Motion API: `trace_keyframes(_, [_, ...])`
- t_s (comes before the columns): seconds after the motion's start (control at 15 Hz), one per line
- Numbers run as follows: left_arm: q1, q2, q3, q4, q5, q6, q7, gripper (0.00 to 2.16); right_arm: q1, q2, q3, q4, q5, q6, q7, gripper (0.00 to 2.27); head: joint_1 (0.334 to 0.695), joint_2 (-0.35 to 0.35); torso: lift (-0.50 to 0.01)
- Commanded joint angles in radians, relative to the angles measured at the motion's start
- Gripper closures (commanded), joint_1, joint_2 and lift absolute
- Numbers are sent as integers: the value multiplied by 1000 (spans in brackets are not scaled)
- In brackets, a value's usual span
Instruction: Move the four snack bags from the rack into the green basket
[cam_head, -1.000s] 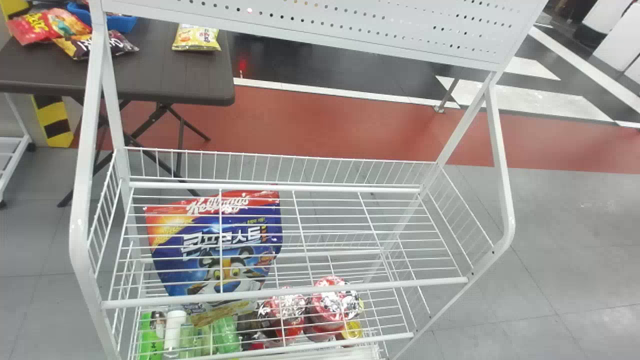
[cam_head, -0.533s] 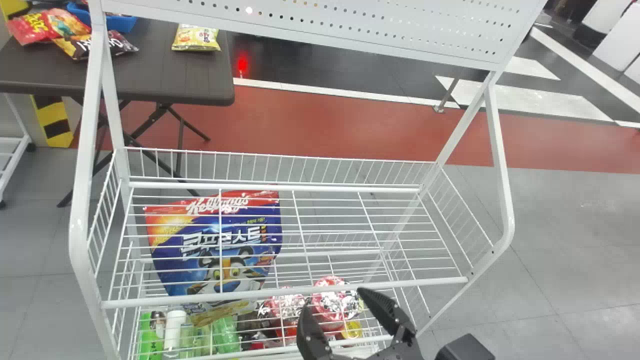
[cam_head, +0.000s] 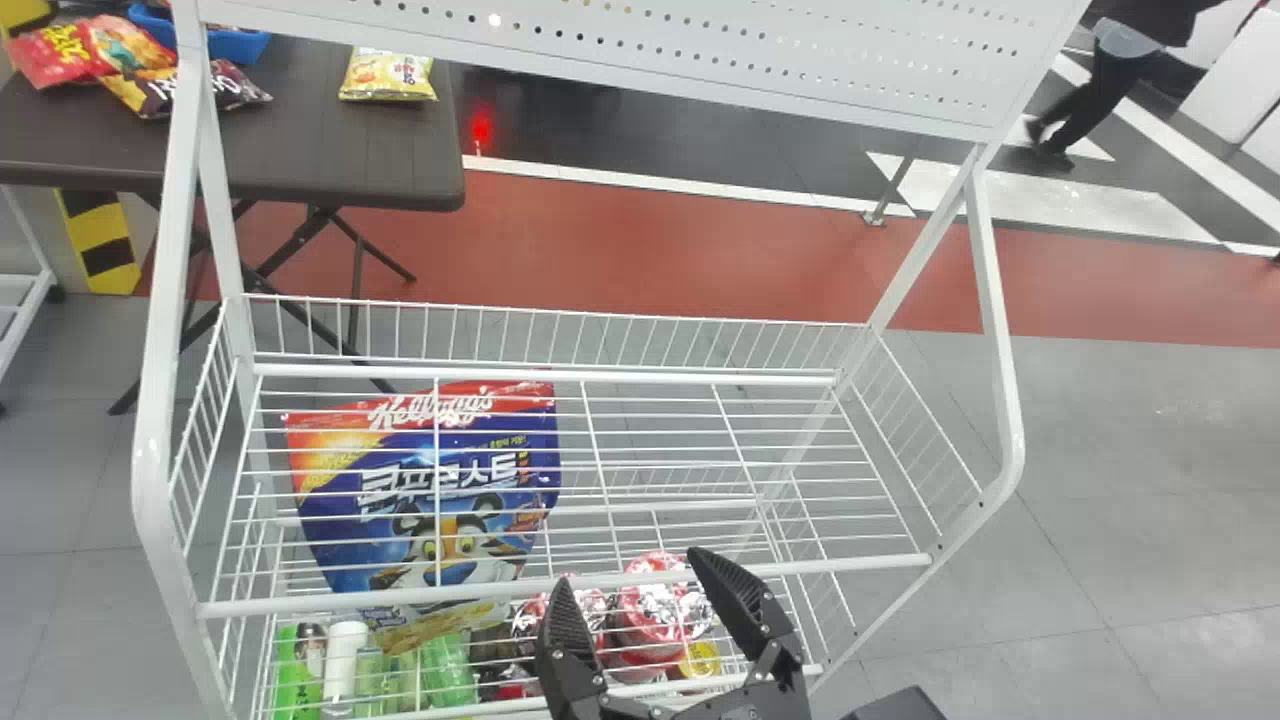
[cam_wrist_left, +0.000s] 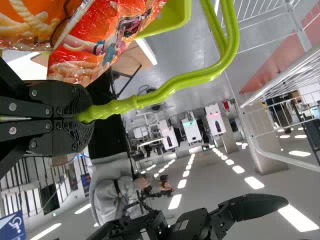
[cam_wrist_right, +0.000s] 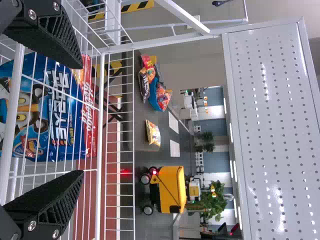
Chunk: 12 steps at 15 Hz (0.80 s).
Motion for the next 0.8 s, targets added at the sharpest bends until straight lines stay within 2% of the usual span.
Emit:
trace_keyframes(0.0, [1, 0, 0, 1, 2, -11, 1, 2108, 4, 0, -6, -12, 4, 5, 0, 56, 695, -332, 0])
trace_keyframes(0.73, [7, 0, 0, -2, 2, -11, -2, 2108, 15, 0, -18, -12, 4, -32, 1, 56, 695, -350, 0])
